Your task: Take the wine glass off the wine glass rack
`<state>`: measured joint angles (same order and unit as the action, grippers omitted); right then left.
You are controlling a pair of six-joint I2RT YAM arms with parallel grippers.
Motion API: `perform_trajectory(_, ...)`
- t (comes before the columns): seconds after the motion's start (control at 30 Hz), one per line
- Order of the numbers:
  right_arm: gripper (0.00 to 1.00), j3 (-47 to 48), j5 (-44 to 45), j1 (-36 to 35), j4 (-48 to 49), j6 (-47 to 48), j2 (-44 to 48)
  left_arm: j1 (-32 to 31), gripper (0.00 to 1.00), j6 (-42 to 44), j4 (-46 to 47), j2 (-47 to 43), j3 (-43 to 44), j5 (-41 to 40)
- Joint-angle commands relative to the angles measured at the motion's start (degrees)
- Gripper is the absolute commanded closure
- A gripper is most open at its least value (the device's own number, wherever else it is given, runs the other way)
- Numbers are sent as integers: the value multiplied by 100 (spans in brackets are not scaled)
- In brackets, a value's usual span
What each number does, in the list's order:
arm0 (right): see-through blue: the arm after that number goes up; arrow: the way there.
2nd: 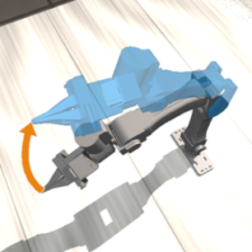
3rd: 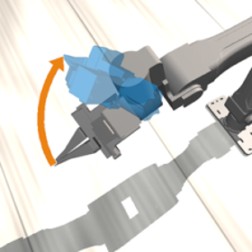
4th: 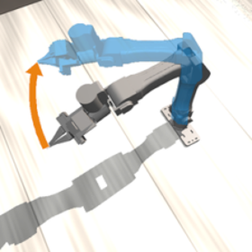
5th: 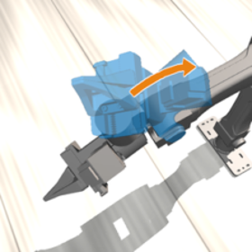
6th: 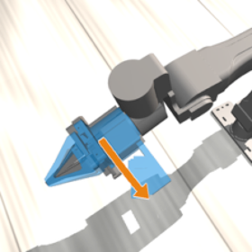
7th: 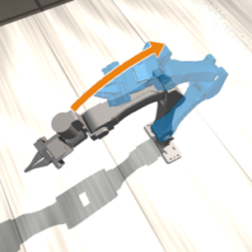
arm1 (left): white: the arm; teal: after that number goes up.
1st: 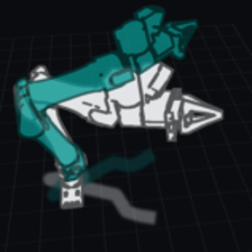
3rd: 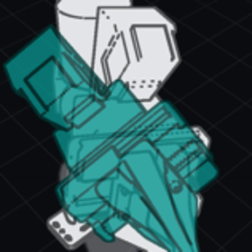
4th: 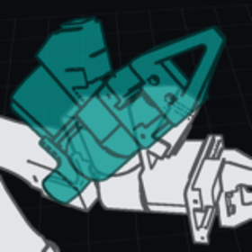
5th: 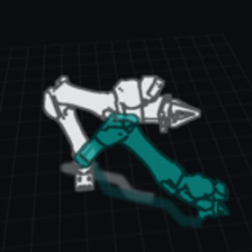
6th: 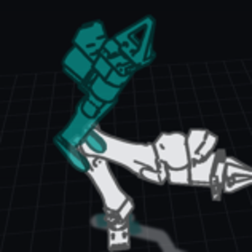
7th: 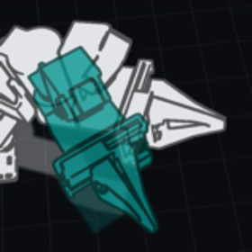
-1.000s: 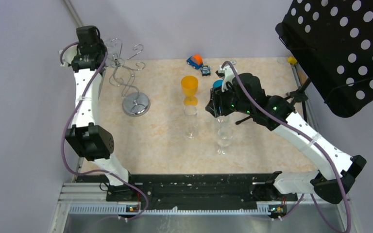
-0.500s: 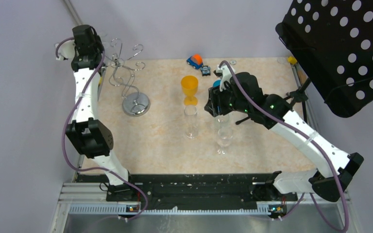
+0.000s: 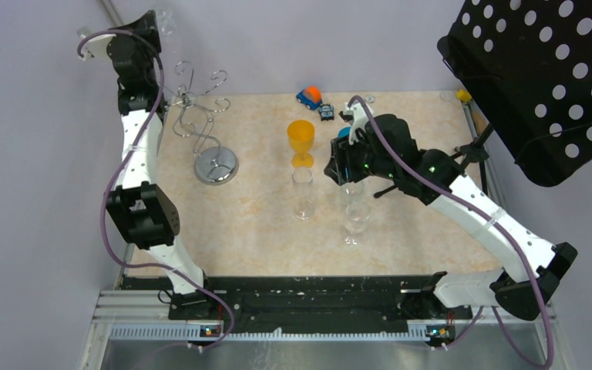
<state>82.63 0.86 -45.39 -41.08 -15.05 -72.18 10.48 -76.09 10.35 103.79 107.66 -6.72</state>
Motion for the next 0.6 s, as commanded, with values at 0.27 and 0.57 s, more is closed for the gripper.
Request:
perform_trajectory(0.27, 16, 75, 320, -34, 685, -262, 342, -103, 100, -1243, 2115, -693, -240, 1944)
perform_trajectory(0.57, 15, -218, 382, -38, 1666, -892, 691, -625, 100, -2347, 2120, -1282, -739, 2438)
